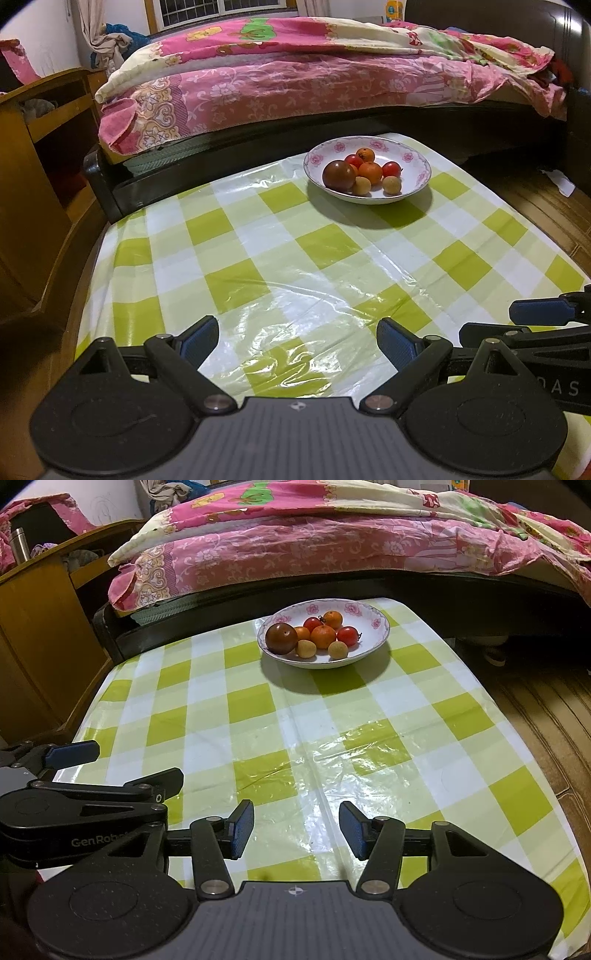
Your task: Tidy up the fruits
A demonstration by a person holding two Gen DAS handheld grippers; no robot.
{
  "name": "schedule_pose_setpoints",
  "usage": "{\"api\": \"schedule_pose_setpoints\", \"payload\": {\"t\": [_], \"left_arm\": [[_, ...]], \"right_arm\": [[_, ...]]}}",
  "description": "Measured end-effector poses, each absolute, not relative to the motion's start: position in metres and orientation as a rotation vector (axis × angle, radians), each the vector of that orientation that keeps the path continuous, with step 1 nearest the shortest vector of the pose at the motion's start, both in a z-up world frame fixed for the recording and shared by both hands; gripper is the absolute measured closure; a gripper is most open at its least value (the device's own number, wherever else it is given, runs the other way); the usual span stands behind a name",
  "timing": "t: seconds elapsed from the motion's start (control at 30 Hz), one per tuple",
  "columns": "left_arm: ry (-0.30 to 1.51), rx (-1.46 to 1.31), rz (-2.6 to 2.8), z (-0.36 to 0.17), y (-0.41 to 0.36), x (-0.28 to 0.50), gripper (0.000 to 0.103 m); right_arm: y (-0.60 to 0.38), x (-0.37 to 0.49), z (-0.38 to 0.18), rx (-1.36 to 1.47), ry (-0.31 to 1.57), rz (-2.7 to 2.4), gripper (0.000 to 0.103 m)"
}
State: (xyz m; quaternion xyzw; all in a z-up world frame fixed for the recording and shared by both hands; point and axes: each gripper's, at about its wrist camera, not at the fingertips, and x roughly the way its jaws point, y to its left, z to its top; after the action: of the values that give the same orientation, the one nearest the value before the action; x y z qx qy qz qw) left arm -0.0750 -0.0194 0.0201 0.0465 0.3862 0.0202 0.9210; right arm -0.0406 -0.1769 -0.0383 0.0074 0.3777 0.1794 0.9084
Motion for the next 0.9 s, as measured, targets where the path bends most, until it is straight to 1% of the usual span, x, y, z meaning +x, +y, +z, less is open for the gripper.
{"api": "schedule_pose_setpoints", "payload": {"t": [0.57,0.9], "left_arm": [[0.825,0.099,0.054,0.017,-0.018,-0.083,0.004],[0.831,0.099,0.063,0.016,-0.017,-0.088,0.004]], "right_arm": [[-0.174,-0.046,-0.043,0.008,0.799,0.378,0.053],[-0.173,-0.050,-0.045,0.006,0.810,0.384,0.049]]}}
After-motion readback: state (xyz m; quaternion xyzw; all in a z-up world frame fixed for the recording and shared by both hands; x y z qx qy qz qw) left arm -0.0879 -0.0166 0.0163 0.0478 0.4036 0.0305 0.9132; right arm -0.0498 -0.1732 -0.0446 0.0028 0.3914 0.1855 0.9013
